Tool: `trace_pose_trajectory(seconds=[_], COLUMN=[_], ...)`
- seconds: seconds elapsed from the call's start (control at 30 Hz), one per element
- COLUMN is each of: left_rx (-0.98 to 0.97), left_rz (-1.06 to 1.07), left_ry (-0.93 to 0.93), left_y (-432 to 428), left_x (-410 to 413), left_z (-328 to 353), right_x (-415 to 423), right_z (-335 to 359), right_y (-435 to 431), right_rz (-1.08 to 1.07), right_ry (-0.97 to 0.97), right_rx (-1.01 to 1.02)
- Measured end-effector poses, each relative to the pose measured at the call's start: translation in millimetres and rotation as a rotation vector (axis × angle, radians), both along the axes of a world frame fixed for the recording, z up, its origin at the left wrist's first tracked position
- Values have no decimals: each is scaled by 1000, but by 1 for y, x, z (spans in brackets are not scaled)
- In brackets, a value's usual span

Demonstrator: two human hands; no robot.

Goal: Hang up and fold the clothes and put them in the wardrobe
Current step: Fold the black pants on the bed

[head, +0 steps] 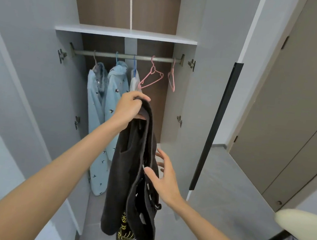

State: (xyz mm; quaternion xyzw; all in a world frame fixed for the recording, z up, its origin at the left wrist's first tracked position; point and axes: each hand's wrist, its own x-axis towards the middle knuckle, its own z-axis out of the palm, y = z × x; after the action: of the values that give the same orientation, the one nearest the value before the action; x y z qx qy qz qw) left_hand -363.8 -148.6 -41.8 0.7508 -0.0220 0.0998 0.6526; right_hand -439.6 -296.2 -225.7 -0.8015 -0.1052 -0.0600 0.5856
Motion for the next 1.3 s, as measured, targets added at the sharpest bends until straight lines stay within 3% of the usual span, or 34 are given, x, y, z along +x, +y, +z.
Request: trace_pose_trajectory(seconds=[0.2,0.37,0.53,0.6,0.7,0.9,1.0,1.1,1.2,1.3], left_rx=[-71,-196,-246,-262,-256,-260,-305,-404,-513,-536], left_rz=[88,122,104,109,107,70,77,186,352,513], left_ry=[6,-57,-86,-76,-56,-76,-128,-164,-179,-136], left_y=[15,24,20,17,14,9,18,38,62,88], left_x=[-5,-8,-5,-2,1,1,1,7,16,24], left_z=[-4,11,21,20,14,13,20,26,21,4], right_x=[17,37,39,37,35,42,52,63,72,91], right_z=[-31,-49,-38,-35,-35,-47,-52,-37,-5,26], right_y=[5,-25,-27,-24,-20,-15,-20,-35,-44,-54], right_rz=[-16,-92,-35,-14,-46,19,-117,-218,-223,-354], right_ry=[112,321,418,345,182,57,131,513,961,906], right_rx=[-229,-415,-3,74,-61,-546,-627,-453,161,747])
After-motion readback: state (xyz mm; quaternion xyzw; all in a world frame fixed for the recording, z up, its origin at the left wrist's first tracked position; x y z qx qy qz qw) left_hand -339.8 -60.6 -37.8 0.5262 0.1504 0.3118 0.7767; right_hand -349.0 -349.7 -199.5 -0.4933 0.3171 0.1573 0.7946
